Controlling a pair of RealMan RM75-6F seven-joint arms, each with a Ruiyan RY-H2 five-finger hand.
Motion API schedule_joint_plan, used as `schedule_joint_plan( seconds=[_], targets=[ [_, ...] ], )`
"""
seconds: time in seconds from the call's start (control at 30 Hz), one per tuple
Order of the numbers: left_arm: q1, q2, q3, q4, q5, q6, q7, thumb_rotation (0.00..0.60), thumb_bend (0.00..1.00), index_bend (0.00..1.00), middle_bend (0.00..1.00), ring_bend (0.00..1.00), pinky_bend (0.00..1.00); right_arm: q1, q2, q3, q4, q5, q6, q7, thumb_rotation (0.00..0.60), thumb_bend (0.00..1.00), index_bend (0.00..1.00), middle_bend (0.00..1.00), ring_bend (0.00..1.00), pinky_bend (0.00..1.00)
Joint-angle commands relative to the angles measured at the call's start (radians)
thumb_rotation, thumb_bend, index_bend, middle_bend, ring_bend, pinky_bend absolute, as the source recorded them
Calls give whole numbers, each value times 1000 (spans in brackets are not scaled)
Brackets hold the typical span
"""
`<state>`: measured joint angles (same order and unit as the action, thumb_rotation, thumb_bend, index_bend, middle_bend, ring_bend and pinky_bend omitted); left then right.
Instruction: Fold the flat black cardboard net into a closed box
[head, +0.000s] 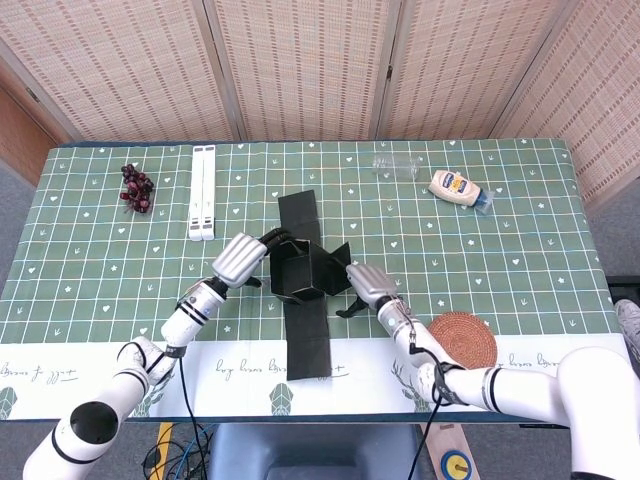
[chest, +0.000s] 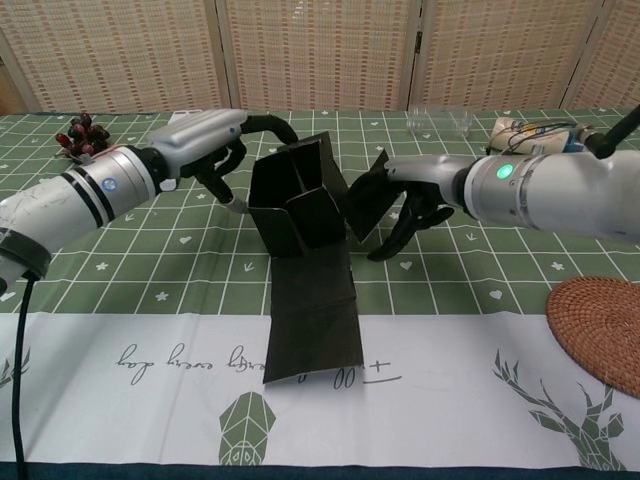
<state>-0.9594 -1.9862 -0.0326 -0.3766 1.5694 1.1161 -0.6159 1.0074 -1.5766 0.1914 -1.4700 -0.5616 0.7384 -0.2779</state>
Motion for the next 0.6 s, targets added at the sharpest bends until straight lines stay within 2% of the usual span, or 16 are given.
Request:
schedule_joint_plan(
  seconds=[0.03,0.6],
  targets=[
    [-1,1,-1,-3,0,1,2,600,137,209,215,785,1000,6,-3,-1,-6,4,5,-6,600,211,105,316,871,1000],
    [9,33,-5,-57,0,21,37,600,137,208,214,785,1000,25,-20,7,-36,0,17,-7,600,212,105,316,871,1000]
  ],
)
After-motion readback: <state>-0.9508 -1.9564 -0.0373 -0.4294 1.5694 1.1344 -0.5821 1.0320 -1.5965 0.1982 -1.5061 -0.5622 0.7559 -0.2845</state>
